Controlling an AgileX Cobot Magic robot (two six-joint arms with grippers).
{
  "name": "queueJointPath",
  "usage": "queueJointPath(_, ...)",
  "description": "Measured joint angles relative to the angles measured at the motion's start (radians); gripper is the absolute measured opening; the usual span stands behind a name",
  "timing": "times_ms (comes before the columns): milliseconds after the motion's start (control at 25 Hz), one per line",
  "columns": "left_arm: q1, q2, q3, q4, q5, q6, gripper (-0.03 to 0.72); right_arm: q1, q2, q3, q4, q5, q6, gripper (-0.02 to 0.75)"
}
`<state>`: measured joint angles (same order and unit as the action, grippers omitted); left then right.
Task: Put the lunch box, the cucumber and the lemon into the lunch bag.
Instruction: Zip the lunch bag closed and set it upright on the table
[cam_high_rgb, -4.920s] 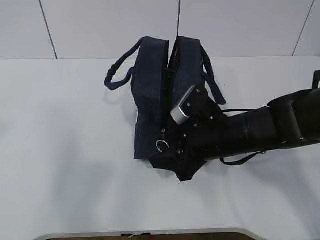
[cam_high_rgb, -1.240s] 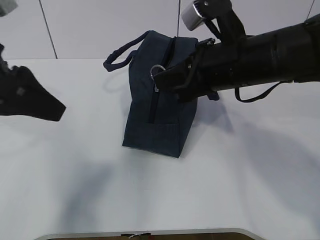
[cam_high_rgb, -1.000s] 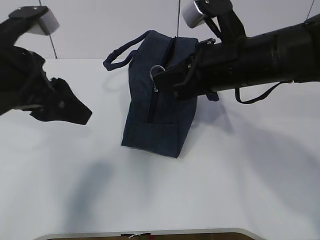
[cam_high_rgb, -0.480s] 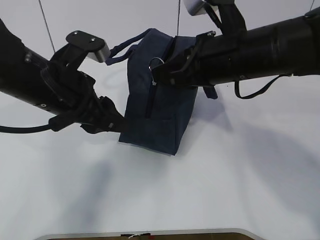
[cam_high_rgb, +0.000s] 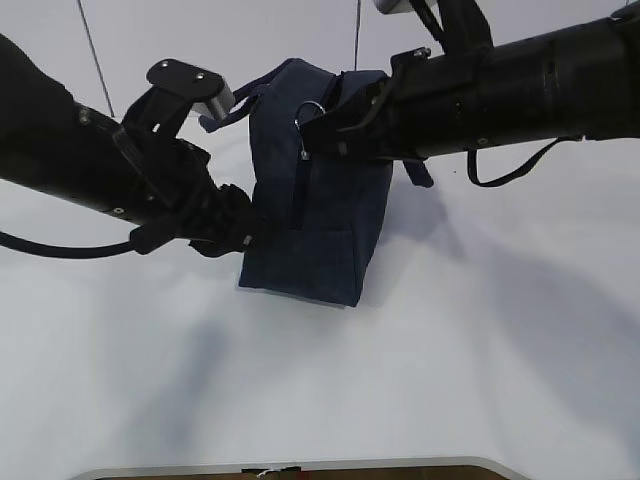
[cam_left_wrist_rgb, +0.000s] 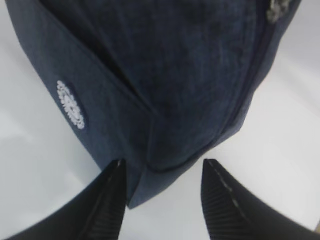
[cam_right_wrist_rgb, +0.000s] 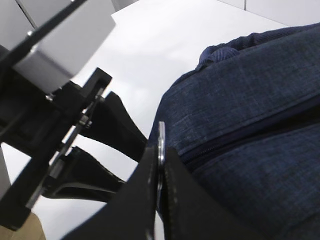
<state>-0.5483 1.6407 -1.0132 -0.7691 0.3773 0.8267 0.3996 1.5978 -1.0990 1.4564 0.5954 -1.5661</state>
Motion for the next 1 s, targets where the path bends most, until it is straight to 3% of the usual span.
queueJointPath(120,-0.002,0.022,-0.002,-0.085,-0.022,0.067,0.335,0.0,0.0,0.0,0.0,0.0,0.008,0.005)
queueJointPath(200,-0.002,0.031,-0.002,-0.113,-0.027,0.091,0.26,0.0,0.0,0.0,-0.002,0.0,0.01,0.005)
queueJointPath(320,-0.002,0.038,-0.002,-0.126,-0.038,0.102,0.08,0.0,0.0,0.0,-0.002,0.0,0.014,0.005)
queueJointPath(400,-0.002,0.043,-0.002,-0.126,-0.038,0.103,0.018,0.0,0.0,0.0,-0.002,0.0,0.029,0.005)
queueJointPath(1000,-0.002,0.043,-0.002,-0.026,-0.013,0.107,-0.003,0.0,0.002,-0.034,-0.005,-0.069,0.114,0.005)
